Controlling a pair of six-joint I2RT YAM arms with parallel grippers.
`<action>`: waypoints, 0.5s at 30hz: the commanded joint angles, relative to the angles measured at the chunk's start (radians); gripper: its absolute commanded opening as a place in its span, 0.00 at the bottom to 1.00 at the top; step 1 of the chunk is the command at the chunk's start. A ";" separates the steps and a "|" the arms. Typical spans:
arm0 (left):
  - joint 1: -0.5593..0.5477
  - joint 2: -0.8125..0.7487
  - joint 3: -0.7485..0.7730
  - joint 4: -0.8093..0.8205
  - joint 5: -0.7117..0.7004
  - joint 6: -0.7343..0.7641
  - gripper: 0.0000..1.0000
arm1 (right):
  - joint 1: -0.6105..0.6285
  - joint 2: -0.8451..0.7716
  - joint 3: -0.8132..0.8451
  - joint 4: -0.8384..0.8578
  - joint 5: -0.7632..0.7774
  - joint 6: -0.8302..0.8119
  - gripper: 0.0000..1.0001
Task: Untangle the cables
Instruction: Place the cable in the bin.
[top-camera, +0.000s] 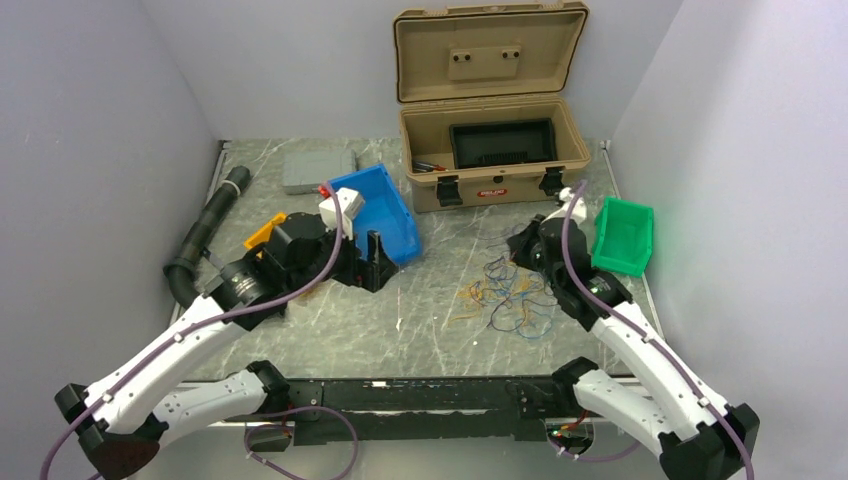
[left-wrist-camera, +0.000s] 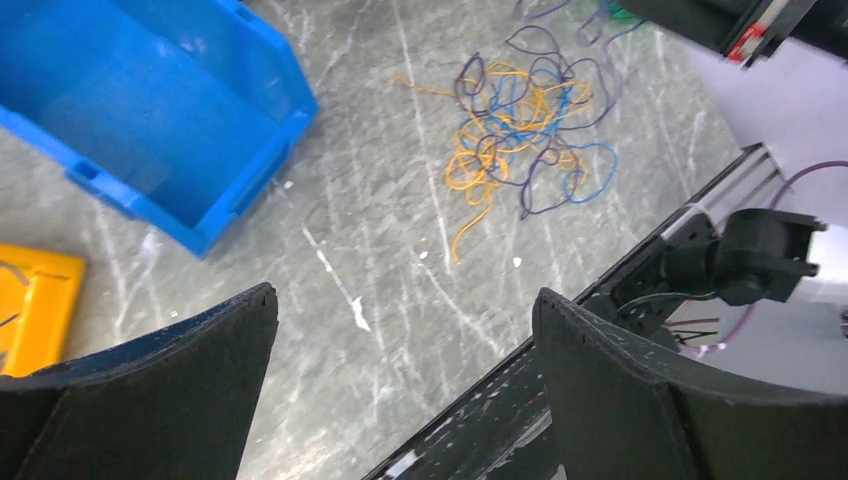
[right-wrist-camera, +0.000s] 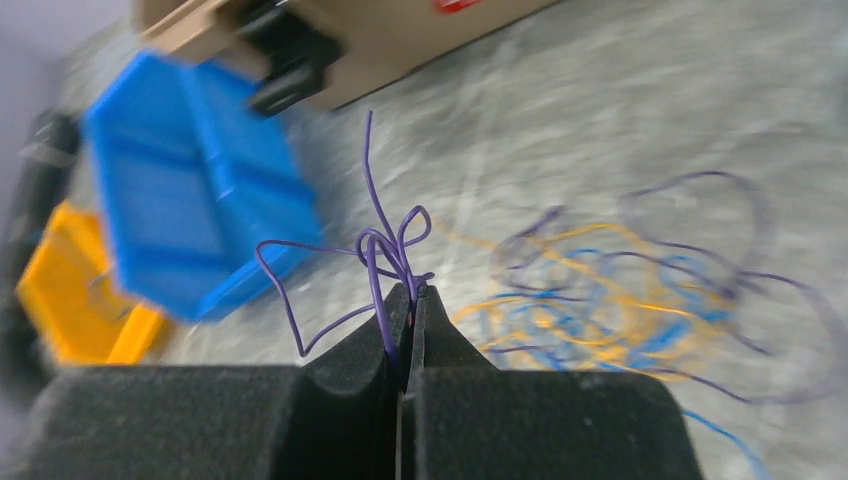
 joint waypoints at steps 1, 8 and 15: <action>0.004 -0.061 0.025 -0.084 -0.081 0.056 0.99 | -0.079 -0.031 0.099 -0.287 0.337 -0.037 0.00; 0.005 -0.081 -0.083 -0.021 -0.046 0.076 0.99 | -0.296 0.108 0.209 -0.544 0.816 0.216 0.00; 0.005 -0.128 -0.227 0.144 -0.013 0.137 0.99 | -0.596 0.306 0.207 -0.296 0.733 0.115 0.00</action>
